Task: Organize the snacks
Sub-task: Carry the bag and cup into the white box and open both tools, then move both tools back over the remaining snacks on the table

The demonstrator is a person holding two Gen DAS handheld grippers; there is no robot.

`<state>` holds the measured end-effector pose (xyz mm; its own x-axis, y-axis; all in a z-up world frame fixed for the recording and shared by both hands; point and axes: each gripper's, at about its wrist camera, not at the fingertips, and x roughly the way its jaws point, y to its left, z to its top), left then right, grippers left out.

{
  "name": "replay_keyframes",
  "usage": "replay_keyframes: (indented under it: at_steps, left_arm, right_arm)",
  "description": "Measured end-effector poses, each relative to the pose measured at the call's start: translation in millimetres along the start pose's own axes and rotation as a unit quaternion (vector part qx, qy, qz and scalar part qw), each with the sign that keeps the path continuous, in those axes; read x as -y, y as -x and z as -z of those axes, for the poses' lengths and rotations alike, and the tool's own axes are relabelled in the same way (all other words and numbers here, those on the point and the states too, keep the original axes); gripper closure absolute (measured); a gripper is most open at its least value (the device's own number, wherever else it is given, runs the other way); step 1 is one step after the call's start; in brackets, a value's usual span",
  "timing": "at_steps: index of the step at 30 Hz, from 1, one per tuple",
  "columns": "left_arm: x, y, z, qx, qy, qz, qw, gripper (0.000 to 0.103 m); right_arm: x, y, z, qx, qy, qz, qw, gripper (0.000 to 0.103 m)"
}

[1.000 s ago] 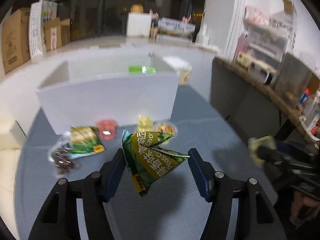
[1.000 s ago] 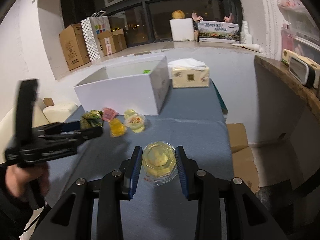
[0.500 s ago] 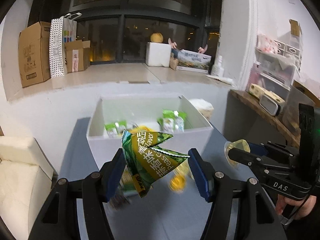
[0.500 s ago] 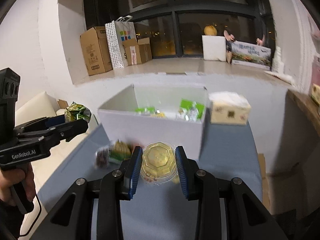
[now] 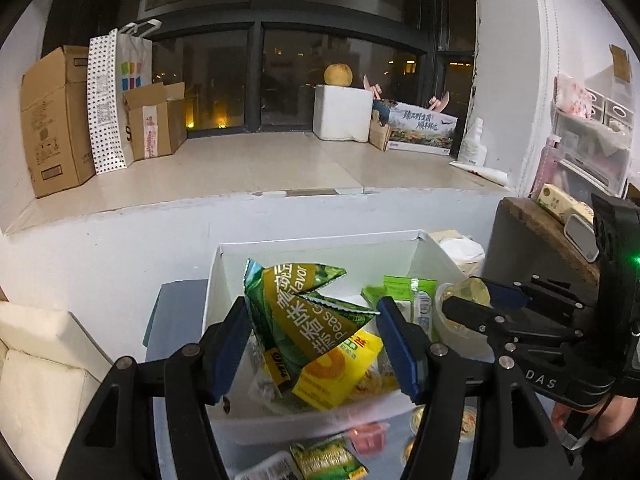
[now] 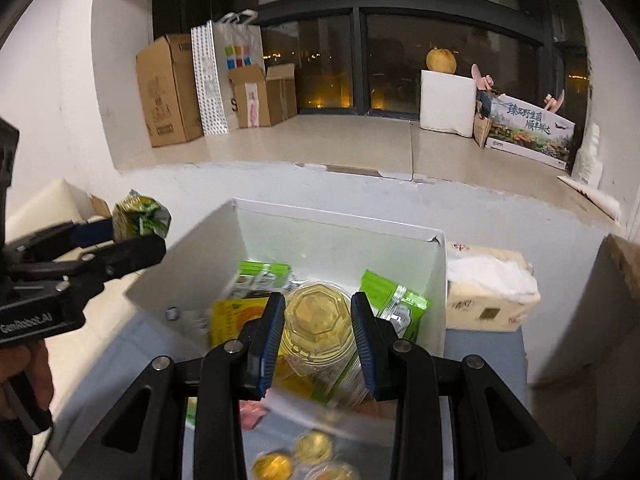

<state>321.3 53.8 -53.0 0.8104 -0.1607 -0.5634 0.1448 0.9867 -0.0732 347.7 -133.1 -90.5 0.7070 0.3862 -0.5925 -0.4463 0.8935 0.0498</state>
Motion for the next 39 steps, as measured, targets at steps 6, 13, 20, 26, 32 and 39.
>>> replay_keyframes:
  at_steps: [6,13,20,26,32,39]
  left_arm:
    - [-2.4,-27.9,0.4,-0.011,-0.010,-0.036,0.9992,0.015]
    - [-7.8,-36.1,11.5,-0.026,-0.005,-0.036,0.9990,0.000]
    - [-3.9,-25.1,18.3,-0.024,-0.014,-0.045,0.9986,0.000]
    - [7.5,10.1,35.3,-0.017,-0.017,-0.028,0.9993,0.000]
    - [20.7,58.0,83.0,-0.023,-0.005,-0.001,0.9997,0.000]
    - [31.7,96.7,148.0,-0.038,0.025,0.001,0.9990,0.000]
  right_arm:
    - [15.0,-24.7,2.7,-0.018,-0.009,0.027,0.999,0.044]
    - [25.7,-25.2,14.3,-0.021,-0.021,0.043,0.999,0.008]
    - [27.5,-7.0,22.9,-0.008,-0.028,0.041,0.999,0.006]
    - [24.1,30.3,39.9,0.013,-0.044,0.021,0.999,0.000]
    - [18.5,64.9,82.0,0.007,-0.086,0.006,0.996,0.000]
    - [6.3,79.3,139.3,-0.015,-0.091,0.021,0.995,0.000]
